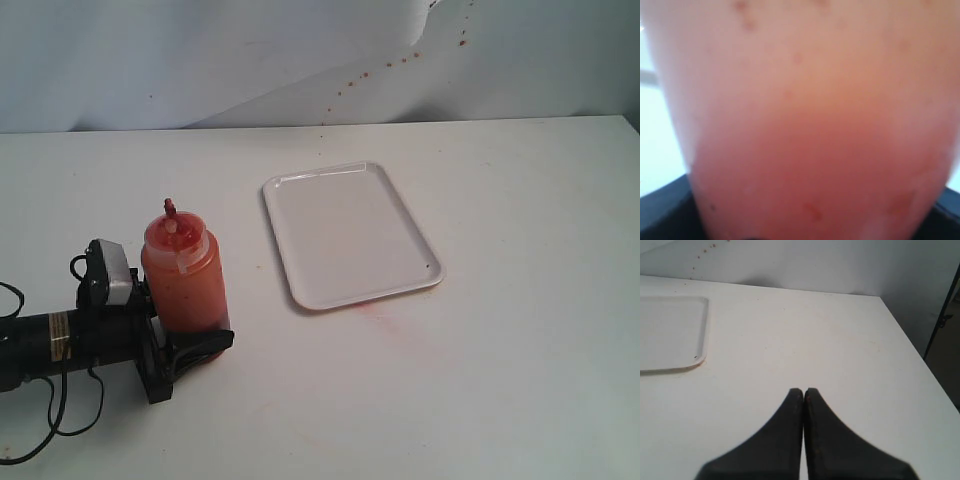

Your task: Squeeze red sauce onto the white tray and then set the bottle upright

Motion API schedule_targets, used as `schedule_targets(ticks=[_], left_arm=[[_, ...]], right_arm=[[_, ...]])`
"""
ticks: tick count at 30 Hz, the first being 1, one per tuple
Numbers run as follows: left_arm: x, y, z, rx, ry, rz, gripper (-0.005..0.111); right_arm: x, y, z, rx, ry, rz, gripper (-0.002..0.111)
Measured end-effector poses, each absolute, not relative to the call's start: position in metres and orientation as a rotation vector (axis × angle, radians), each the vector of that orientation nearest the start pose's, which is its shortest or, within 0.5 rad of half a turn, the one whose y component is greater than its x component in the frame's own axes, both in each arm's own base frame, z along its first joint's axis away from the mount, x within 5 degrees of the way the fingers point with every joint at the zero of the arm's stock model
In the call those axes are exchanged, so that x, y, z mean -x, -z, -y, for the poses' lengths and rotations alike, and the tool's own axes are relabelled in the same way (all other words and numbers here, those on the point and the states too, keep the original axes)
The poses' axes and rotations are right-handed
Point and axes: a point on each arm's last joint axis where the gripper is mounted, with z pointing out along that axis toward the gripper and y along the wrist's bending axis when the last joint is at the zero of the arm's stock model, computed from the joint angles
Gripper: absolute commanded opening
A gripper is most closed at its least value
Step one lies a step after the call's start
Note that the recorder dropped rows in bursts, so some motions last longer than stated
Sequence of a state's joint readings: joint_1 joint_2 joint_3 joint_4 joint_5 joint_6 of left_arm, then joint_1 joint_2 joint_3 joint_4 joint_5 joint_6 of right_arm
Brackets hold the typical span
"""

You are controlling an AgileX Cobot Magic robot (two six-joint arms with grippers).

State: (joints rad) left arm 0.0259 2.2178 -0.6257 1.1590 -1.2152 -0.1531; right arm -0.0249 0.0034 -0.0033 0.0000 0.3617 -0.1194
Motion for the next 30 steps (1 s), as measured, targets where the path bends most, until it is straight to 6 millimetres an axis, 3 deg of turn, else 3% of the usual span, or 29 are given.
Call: schedule_targets(ticks=[3, 9, 24, 30], left_arm=[[-0.278, -0.047, 0.071, -0.971, 0.802, -1.730, 0.000], [-0.278, -0.047, 0.071, -0.972, 0.801, -1.729, 0.000], [-0.278, -0.050, 0.071, -1.000, 0.774, -1.714, 0.000], [-0.281, -0.061, 0.070, -1.040, 0.716, -1.676, 0.000]], right_arm=[[-0.055, -0.190, 0.001, 0.075, 0.094, -1.752, 0.000], [-0.056, -0.219, 0.003, -0.153, -0.110, -1.422, 0.000], [-0.055, -0.221, 0.005, -0.569, -0.572, -1.315, 0.000], [-0.055, -0.220, 0.004, -0.611, -0.623, -1.311, 0.000]])
